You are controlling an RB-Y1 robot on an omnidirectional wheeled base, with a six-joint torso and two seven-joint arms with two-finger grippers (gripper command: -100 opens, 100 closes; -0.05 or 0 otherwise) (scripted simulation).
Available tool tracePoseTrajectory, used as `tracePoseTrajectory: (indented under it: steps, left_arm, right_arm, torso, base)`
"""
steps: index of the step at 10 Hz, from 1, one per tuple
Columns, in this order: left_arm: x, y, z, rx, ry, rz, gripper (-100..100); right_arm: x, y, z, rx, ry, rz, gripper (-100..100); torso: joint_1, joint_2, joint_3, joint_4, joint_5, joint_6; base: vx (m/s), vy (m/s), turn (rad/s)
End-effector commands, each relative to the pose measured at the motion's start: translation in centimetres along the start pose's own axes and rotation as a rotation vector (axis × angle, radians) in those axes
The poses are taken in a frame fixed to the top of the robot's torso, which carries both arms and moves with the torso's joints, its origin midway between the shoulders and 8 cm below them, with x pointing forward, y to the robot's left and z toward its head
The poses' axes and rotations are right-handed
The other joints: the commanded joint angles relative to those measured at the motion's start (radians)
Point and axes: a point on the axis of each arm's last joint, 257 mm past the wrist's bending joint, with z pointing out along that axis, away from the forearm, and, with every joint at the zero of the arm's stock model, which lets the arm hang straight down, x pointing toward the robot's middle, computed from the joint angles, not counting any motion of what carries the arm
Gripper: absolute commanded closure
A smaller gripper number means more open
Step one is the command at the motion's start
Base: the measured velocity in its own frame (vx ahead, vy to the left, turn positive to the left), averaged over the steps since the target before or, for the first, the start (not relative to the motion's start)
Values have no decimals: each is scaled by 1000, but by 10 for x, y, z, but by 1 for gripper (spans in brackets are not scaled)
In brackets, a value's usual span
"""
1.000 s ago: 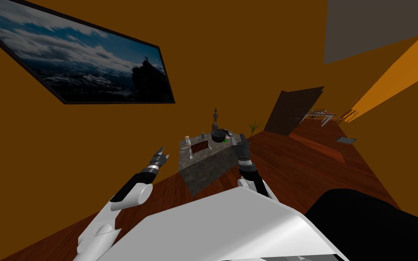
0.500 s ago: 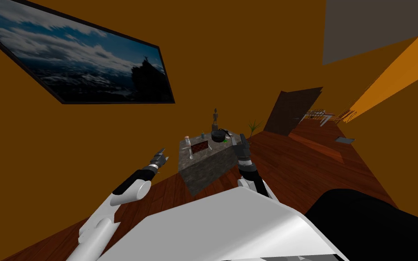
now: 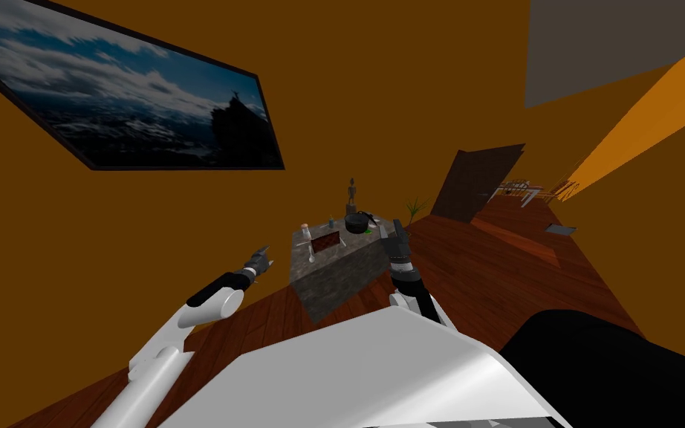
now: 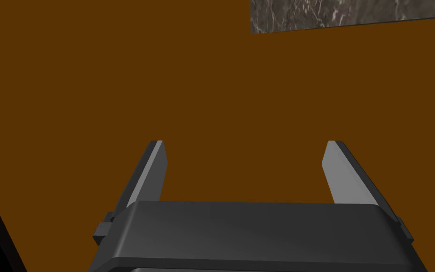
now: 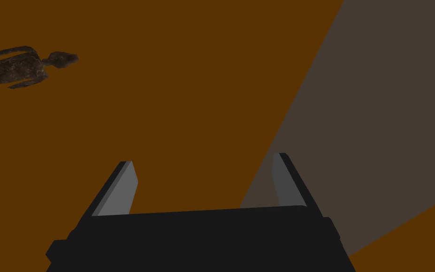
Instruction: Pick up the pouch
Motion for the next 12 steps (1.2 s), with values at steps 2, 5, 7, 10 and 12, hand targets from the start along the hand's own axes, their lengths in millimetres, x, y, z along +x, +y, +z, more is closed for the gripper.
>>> tracePoseTrajectory:
  steps: [2,5,7,10,12]
  left_arm:
    - [-18,12,7,-80,-22,1,-100]
    - [-35,25,10,-163,-44,3,-100]
    - [-35,36,8,-207,-47,2,-100]
    - [-54,47,8,-289,-73,3,-100]
    - [-72,54,7,-353,-100,3,-100]
  right_arm:
    - [0,0,0,0,0,0,0]
    - [0,0,0,0,0,0,0]
    - [0,0,0,0,0,0,0]
    - [0,0,0,0,0,0,0]
    - [0,0,0,0,0,0,0]
  torso:
    - [0,1,0,0,0,0]
    - [0,1,0,0,0,0]
    - [-2,0,0,0,0,0]
    - [-3,-1,-1,0,-1,0]
    - [-3,-1,-1,0,-1,0]
  base:
    - [19,-29,-13]
    - [19,-40,-24]
    - [19,-43,-9]
    - [29,-61,-26]
    - [39,-74,-50]
